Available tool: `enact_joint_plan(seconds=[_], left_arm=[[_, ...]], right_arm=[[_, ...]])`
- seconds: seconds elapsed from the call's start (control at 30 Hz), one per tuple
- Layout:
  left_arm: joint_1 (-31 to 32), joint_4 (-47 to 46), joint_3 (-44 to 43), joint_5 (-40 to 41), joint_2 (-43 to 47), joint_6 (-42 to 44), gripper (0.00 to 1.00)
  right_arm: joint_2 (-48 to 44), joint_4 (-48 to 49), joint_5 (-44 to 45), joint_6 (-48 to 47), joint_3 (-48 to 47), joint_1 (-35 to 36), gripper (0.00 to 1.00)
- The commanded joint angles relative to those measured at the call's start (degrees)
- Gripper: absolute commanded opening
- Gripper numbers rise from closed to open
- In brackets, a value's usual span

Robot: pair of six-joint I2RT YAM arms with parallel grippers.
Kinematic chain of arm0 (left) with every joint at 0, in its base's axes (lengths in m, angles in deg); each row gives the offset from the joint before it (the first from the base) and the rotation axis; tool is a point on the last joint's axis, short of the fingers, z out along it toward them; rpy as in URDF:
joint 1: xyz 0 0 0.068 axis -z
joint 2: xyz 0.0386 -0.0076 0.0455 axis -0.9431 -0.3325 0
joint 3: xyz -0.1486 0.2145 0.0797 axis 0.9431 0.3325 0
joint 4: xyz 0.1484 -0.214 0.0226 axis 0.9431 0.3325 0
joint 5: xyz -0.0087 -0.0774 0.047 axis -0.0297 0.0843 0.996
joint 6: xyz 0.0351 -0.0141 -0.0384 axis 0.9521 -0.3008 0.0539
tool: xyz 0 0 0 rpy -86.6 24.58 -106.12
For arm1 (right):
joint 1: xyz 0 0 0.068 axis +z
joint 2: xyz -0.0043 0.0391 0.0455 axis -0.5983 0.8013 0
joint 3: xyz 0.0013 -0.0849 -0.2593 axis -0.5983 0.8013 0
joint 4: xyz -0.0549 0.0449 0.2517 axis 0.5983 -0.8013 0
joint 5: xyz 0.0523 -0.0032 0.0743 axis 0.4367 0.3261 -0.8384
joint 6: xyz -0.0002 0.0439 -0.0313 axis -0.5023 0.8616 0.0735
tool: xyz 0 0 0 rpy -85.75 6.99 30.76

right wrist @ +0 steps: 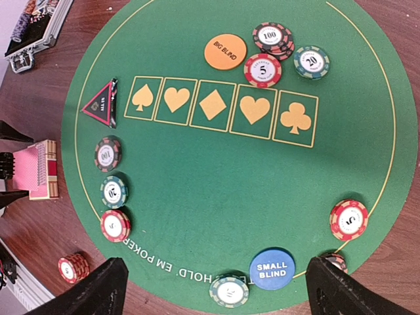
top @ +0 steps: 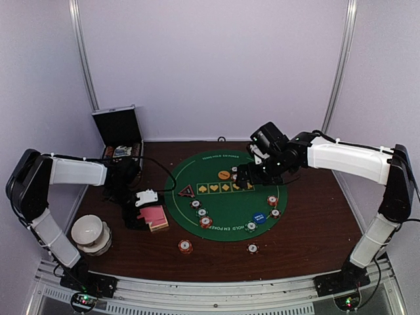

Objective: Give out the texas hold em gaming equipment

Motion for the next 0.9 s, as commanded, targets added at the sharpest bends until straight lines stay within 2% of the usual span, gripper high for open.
enact_joint_plan(seconds=[0.0, 0.47, 0.5, 0.63, 0.77, 0.87], left_arm=[[0.35, -2.46, 0.33, 0.79, -0.25, 0.82, 0.95], [0.44, -2.45, 1.02, -0.68, 0.97, 0.87, 0.63], [0.44, -2.47, 1.03, -0.58, 1.07, 0.71, 0.60], [0.44, -2.88, 1.14, -0.60, 2.06, 0.32, 0.36], [0.53, -2.85, 1.24, 0.44, 2.82, 0.29, 0.27], [0.53, -2.41, 0.94, 0.52, 3.60, 0.30, 0.17]], right_arm=[[-1.79, 1.58, -1.14, 0.91, 1.05, 0.37, 0.98], [0.12, 5.09, -6.75, 3.13, 1.53, 1.20, 0.93], [0.39, 5.49, -7.40, 3.41, 1.49, 1.28, 0.93], [1.72, 7.04, -9.22, 4.54, 1.04, 1.87, 0.93], [3.43, 7.32, -10.36, 4.96, -0.16, 2.75, 0.92], [4.21, 7.93, -11.49, 5.38, -0.69, 3.15, 0.92]])
